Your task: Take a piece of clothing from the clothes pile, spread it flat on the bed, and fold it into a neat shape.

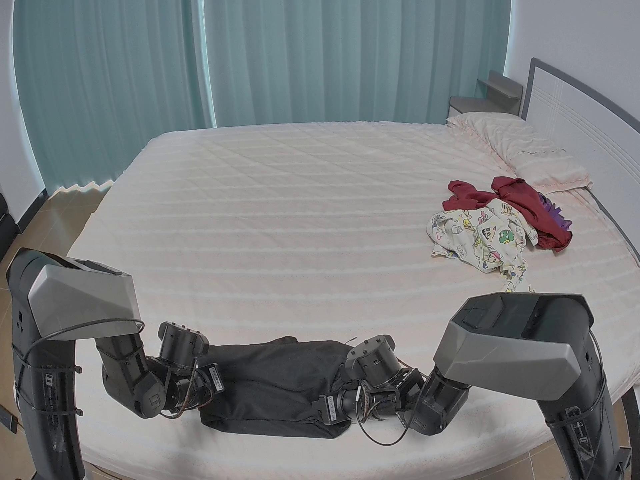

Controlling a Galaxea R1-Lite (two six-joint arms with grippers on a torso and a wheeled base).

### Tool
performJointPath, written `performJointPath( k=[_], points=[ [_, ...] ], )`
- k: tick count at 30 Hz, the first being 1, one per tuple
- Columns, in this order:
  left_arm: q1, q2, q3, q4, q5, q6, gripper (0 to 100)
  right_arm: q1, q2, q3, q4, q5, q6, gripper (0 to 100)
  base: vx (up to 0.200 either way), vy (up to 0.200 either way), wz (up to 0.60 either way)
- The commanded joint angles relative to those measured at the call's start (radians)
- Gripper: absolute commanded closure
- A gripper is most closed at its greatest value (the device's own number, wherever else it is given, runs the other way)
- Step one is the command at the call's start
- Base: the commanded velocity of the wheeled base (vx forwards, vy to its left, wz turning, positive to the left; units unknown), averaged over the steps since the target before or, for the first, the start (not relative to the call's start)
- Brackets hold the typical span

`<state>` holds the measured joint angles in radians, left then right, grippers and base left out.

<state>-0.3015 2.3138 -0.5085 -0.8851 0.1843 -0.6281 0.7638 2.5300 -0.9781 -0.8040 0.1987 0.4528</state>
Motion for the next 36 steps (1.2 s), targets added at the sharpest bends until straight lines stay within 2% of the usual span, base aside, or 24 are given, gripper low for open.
performJointPath(
  k=[1, 7, 15, 20, 24, 36],
  points=[
    [-0.001, -0.007, 0.002, 0.0, -0.002, -0.001, 100, 0.002, -0.002, -0.002, 0.0, 0.001, 0.003, 100, 0.0, 0.0, 0.0],
    [-0.001, -0.022, 0.004, 0.0, -0.003, -0.001, 100, 0.002, -0.002, 0.012, -0.03, -0.032, 0.009, 100, 0.0, 0.0, 0.0],
    [-0.025, -0.099, 0.016, 0.003, -0.043, -0.028, 100, -0.026, -0.045, 0.113, -0.216, -0.12, -0.014, 100, 0.0, 0.0, 0.0],
    [-0.045, -0.122, 0.016, 0.006, -0.045, -0.042, 100, -0.04, -0.089, 0.17, -0.256, -0.125, -0.034, 100, 0.0, 0.0, 0.0],
    [-0.071, -0.134, 0.016, 0.006, -0.045, -0.056, 100, -0.054, -0.109, 0.22, -0.34, -0.128, -0.071, 100, 0.0, 0.0, 0.0],
    [-0.093, -0.16, 0.004, 0.006, -0.042, -0.094, 100, -0.047, -0.16, 0.262, -0.354, -0.125, -0.069, 100, 0.0, 0.0, 0.0]
  ],
)
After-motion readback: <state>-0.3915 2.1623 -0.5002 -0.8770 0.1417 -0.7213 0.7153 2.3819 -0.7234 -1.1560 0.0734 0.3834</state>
